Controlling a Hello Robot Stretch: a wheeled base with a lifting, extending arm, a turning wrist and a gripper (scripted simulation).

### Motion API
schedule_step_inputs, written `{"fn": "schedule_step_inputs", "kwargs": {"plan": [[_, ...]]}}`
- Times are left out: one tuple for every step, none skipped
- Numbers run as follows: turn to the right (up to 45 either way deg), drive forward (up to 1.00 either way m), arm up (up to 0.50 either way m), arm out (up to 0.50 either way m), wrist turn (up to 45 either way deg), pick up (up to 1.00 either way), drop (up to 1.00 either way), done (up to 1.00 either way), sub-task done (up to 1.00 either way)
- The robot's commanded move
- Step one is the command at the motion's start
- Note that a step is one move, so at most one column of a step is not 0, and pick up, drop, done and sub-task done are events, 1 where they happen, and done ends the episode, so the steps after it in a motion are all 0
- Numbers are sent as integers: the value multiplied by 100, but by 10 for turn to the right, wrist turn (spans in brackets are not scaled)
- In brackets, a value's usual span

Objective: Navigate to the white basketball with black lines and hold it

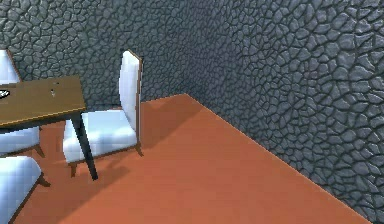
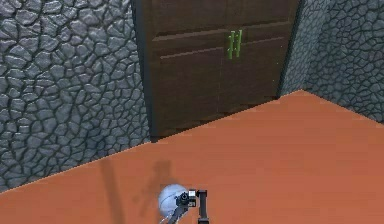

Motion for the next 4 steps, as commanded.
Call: {"fn": "schedule_step_inputs", "kwargs": {"plan": [[0, 0, 0, 0, 450, 0, 0, 0, 0], [0, 0, 0, 0, 450, 0, 0, 0, 0], [0, 0, 0, 0, 240, 0, 0, 0, 0], [0, 0, -30, 0, 0, 0, 0, 0, 0]]}}
